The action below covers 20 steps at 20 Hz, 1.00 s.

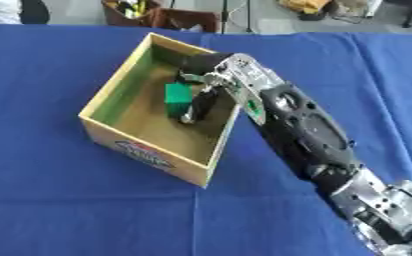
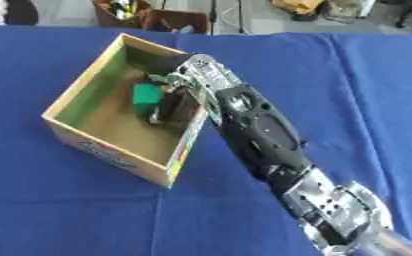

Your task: Pick up objects on the table and place them in the box.

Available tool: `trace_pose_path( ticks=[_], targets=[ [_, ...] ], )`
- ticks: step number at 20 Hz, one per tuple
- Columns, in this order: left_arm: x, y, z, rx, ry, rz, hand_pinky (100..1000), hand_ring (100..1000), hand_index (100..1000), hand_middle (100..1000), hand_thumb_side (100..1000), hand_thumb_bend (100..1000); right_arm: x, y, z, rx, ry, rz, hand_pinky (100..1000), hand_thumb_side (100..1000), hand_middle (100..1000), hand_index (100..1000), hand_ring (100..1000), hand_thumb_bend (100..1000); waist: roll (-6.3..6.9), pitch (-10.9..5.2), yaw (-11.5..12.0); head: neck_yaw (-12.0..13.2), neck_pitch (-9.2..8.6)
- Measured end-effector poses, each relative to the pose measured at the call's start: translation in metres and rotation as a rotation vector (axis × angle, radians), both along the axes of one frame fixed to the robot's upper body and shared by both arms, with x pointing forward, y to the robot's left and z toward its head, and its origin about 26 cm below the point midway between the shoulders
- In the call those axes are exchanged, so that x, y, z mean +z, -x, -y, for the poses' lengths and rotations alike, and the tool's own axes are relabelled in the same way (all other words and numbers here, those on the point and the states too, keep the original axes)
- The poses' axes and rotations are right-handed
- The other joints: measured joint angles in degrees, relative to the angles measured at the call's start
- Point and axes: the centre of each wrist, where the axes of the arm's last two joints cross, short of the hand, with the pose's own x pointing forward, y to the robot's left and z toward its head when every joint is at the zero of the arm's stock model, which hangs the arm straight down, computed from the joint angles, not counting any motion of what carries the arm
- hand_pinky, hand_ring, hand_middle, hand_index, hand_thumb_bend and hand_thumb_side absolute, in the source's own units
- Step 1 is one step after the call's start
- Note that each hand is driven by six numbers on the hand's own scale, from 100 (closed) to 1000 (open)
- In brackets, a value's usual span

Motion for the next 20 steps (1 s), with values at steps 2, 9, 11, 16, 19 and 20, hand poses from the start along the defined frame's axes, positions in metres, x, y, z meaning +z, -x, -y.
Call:
trace_pose_path(
  ticks=[2,9,11,16,19,20],
  targets=[
    [0.000,0.000,0.000,0.000,0.000,-0.001,676,697,842,701,1000,100,0.002,0.001,-0.001,0.000,0.002,-0.001,819,553,877,922,884,611,0.01,0.00,0.0,0.0,-0.01],
    [-0.001,0.001,0.000,0.001,-0.001,-0.006,677,698,843,702,1000,100,0.010,0.005,-0.002,-0.005,-0.015,0.034,837,608,906,944,912,818,0.01,-0.01,-0.3,0.1,-0.01],
    [-0.001,0.001,-0.001,0.001,-0.001,-0.006,677,698,843,701,1000,100,0.014,0.006,0.000,-0.006,-0.020,0.045,854,609,917,953,928,870,0.01,-0.02,-0.4,0.3,-0.01],
    [-0.002,0.001,-0.001,0.001,-0.002,-0.007,678,699,843,701,1000,100,0.025,0.008,0.009,-0.008,-0.057,0.041,908,521,967,992,965,925,0.01,-0.05,-0.6,0.6,-0.01],
    [-0.002,0.001,-0.001,0.000,-0.002,-0.008,679,699,844,700,1000,100,0.030,0.007,0.013,0.006,-0.087,-0.010,938,447,972,1000,969,876,0.01,-0.06,-0.6,0.6,0.00],
    [-0.002,0.001,-0.001,0.000,-0.002,-0.008,679,699,844,700,1000,100,0.031,0.007,0.014,0.012,-0.097,-0.029,945,391,968,1000,966,832,0.01,-0.06,-0.6,0.7,0.00]
  ],
)
